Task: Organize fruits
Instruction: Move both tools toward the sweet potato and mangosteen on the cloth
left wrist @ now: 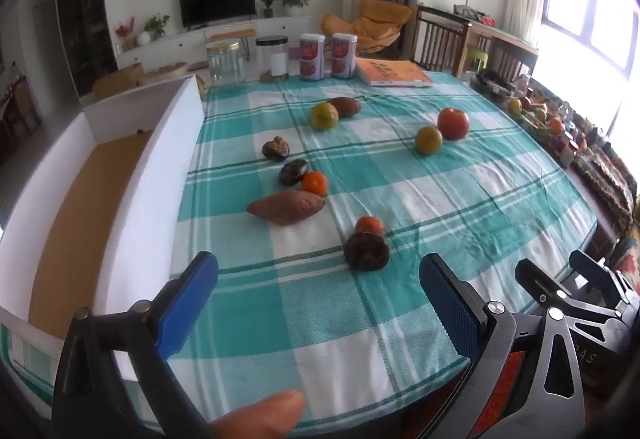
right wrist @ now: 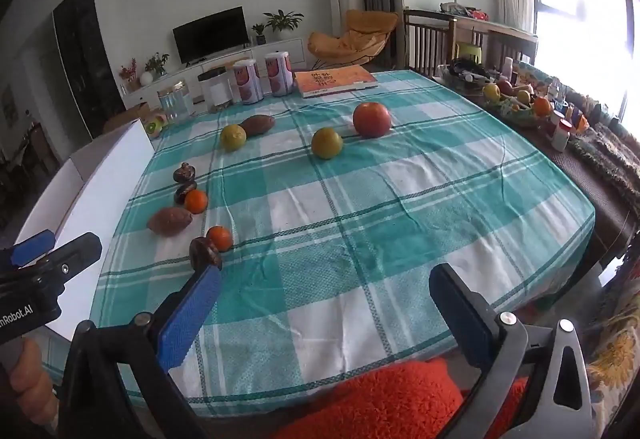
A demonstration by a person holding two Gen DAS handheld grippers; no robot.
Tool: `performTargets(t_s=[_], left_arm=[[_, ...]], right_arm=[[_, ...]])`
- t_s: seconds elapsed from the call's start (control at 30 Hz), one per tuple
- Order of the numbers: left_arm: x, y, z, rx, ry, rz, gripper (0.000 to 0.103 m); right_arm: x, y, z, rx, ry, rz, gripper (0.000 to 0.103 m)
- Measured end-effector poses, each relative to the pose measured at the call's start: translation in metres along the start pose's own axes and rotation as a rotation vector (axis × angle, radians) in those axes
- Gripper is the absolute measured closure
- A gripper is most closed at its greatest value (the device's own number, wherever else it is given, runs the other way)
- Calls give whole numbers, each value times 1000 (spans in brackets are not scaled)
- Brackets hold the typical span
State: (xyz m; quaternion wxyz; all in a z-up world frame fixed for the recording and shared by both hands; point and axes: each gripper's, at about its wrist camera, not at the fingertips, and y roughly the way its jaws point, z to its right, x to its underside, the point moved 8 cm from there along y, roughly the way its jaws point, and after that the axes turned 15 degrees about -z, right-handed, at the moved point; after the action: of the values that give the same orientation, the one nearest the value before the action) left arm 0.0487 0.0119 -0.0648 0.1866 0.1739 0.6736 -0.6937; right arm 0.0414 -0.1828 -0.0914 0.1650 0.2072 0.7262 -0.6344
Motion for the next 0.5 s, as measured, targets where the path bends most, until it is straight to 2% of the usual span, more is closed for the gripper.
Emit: performTargets(t_s=[0.2, 0.37, 0.5], left_arm=[[7, 10, -9, -17, -28, -10, 2], [9, 17, -10, -25, -24, 3, 2], [15, 27, -5, -9, -15, -21, 2]], right_arm=[[8, 13, -9, 19, -25, 35, 0], [6, 13, 3, 18, 6, 65, 0], [6, 13, 2, 19, 9, 78, 0]])
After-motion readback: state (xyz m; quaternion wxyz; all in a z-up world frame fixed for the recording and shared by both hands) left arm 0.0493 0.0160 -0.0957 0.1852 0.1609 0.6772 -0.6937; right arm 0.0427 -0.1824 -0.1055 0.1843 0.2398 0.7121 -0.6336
